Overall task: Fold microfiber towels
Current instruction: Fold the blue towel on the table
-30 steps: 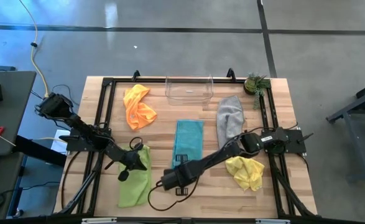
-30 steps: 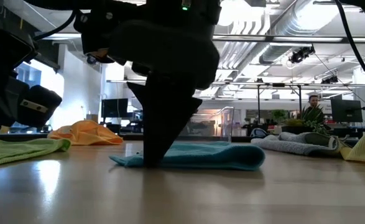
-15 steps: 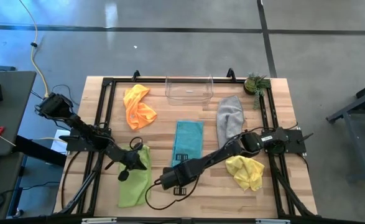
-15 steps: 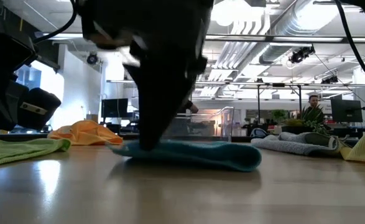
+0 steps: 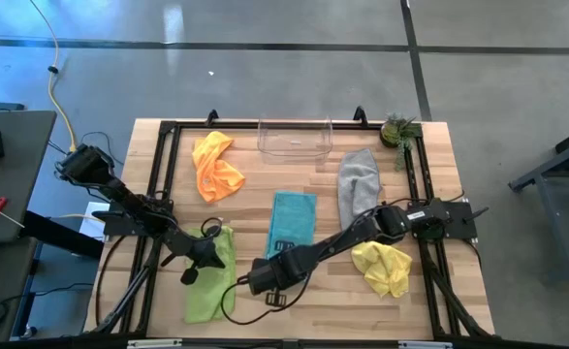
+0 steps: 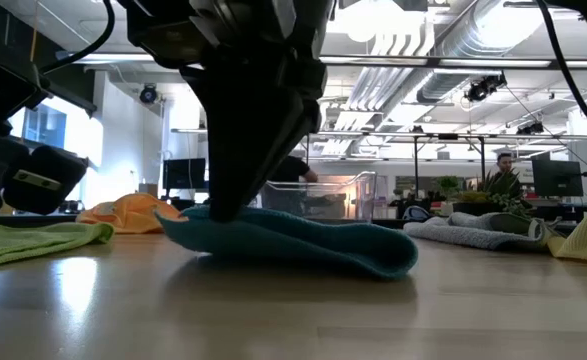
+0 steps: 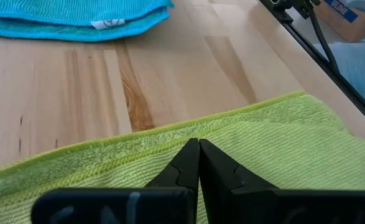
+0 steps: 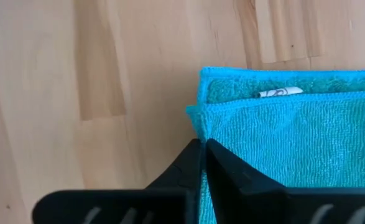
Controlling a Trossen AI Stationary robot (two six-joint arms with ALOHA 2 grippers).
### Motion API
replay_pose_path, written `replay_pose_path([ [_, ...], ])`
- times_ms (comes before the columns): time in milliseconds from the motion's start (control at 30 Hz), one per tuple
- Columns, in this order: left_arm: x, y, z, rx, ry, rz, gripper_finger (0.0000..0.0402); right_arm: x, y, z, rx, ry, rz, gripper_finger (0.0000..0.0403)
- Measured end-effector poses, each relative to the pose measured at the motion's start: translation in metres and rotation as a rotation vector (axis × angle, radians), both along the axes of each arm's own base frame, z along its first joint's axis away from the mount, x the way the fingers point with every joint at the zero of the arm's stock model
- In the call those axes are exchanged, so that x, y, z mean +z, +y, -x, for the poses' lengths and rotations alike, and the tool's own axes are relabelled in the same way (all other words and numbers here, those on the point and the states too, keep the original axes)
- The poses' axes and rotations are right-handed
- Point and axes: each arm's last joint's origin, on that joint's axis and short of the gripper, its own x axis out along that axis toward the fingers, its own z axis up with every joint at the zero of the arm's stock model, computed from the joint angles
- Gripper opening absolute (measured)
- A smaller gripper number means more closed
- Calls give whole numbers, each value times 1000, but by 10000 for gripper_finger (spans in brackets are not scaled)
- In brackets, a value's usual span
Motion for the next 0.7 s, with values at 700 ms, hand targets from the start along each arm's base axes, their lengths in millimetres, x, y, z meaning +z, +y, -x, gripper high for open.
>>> replay_pose_path([
  [700,0,-4,2,-25,0,0,0,-4,-1,-16,-21,-125,-50,3],
])
